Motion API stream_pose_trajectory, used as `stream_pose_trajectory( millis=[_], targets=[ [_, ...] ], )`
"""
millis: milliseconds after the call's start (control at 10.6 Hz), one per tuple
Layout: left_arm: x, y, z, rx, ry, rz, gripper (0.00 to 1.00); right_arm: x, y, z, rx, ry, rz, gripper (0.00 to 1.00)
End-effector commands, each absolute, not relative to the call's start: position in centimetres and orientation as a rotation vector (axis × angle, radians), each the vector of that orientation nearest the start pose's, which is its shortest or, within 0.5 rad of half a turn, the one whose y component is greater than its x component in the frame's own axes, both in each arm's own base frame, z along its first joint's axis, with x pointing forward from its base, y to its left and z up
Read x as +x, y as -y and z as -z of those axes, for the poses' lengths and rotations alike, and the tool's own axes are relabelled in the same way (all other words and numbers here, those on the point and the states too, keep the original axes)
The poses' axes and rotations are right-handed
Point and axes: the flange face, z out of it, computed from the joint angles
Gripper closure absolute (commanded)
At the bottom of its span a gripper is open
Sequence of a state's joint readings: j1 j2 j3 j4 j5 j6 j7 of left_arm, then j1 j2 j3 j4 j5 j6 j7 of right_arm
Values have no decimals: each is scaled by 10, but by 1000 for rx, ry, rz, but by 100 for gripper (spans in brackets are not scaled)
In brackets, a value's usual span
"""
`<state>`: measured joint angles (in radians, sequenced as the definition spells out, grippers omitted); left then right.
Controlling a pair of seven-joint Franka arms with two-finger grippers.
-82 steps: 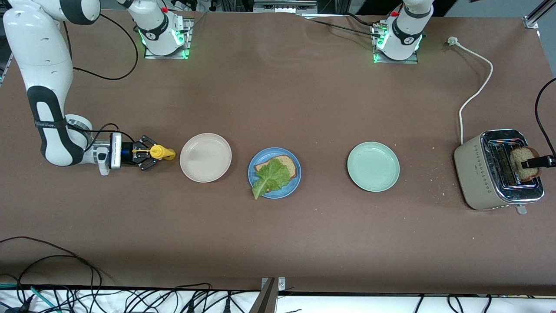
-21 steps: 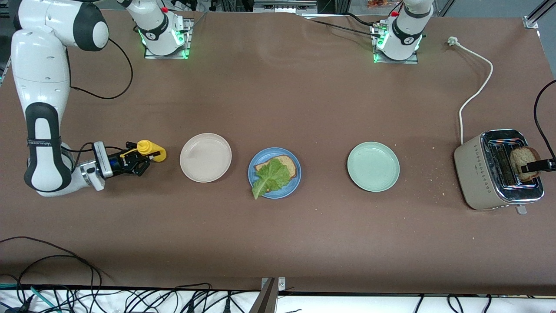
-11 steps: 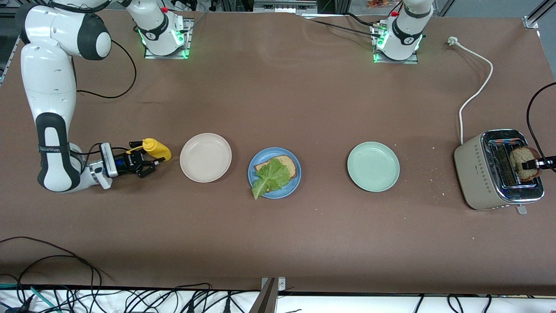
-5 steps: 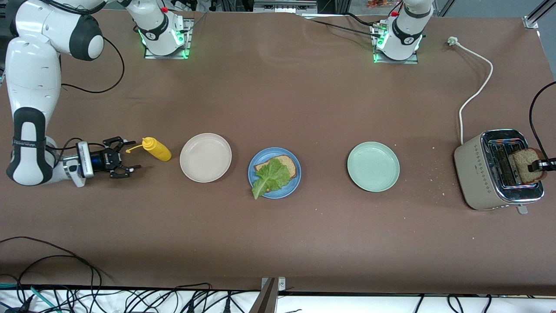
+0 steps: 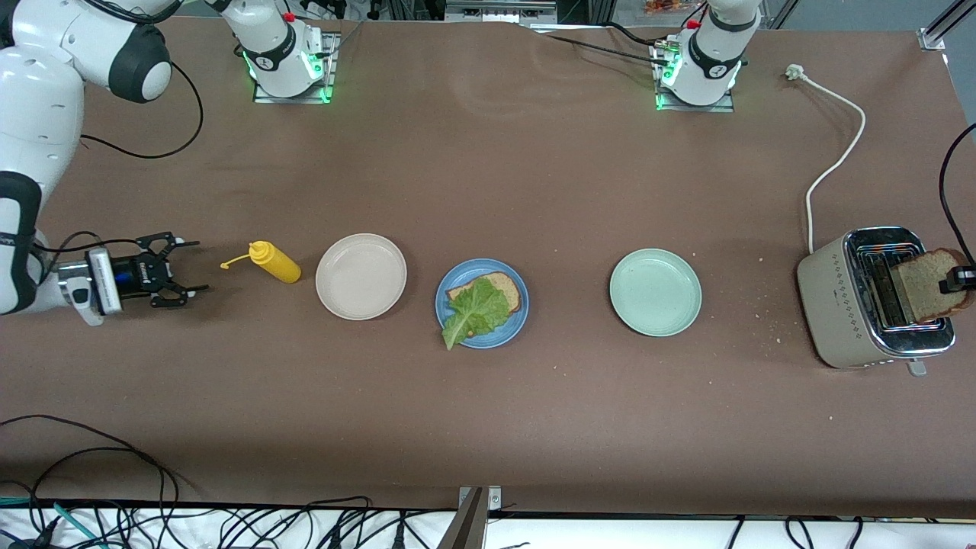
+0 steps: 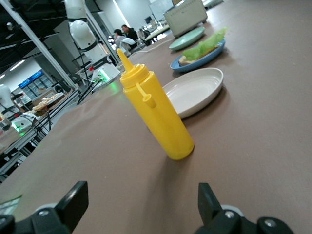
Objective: Make sandwich in blue plate with both arms
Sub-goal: 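Grasp the toasted bread slice in the toaster with the left gripper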
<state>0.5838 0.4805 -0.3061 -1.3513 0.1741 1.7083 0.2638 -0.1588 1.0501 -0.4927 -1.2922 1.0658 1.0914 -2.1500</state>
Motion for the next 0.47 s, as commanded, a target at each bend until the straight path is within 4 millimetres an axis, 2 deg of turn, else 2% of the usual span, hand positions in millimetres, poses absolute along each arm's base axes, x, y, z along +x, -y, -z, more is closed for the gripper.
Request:
stream_pose_trajectory(
  millis=[0,188,376],
  targets=[
    [628,-214,-498,-3119,-57,-175,100,609,235,-194,-1695,1037,343,0],
    [619,-199,-517,-3161,-38,-192,100,632,229,-230,-1802,948,234,0],
    [614,-182,-522,-3235,17,-225,100,636,227,-256,-1892,842,127,0]
  ],
)
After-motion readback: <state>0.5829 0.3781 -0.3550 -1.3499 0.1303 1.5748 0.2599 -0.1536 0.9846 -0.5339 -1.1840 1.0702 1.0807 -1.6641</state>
